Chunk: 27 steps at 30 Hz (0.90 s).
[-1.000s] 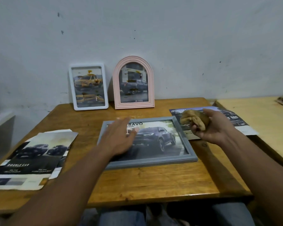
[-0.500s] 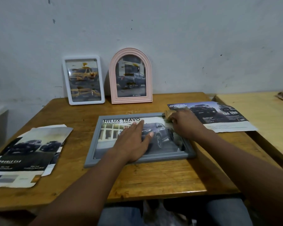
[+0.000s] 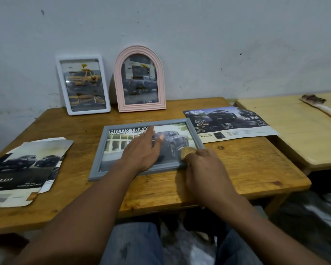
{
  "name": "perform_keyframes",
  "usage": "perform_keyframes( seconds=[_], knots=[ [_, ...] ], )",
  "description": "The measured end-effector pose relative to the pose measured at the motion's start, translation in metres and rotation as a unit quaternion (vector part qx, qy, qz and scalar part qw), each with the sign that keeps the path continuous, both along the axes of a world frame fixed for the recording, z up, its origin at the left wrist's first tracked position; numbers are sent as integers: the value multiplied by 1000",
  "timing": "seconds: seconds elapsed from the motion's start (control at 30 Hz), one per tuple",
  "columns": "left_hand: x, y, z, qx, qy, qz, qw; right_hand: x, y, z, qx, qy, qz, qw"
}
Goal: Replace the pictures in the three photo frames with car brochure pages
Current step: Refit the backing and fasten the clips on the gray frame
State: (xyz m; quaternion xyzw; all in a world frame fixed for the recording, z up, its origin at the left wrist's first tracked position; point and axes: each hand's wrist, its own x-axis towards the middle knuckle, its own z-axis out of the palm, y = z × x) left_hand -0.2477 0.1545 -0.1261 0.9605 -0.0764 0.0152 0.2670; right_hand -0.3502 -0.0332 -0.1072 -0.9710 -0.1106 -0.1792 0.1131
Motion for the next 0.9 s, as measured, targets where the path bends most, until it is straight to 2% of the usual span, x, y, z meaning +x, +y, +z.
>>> perform_keyframes(
  seconds=[0.13, 0.2, 0.27, 0.33, 0.43, 0.5, 0.57, 0.7, 0.9],
  knots=[
    [-7, -2, 9, -55, 3, 17, 998, -12, 46, -7, -10, -8, 22, 1000],
    [-8, -2, 15, -133, -9, 35, 990, -15, 55, -2, 7, 14, 59, 998],
    [-10, 1, 20, -213, -47, 68, 973, -14, 49, 8, 85, 78, 106, 988],
    [-15, 6, 22, -232, -85, 83, 965, -9, 34, 21, 215, 123, 126, 961],
    [-32, 9, 22, -171, -96, 36, 980, 9, 8, 36, 335, 50, 46, 940],
    [-48, 6, 20, -94, -99, -24, 990, 30, -4, 33, 328, 19, 0, 945],
    [-66, -3, 18, -16, -89, -93, 992, 53, -10, 22, 310, 38, -22, 950],
    [-84, -10, 6, 135, -90, -187, 969, 74, -2, 1, 229, 64, -32, 971],
    [-88, 13, 12, 197, -89, -134, 967, 69, 3, -19, 40, 66, -37, 996]
  ],
)
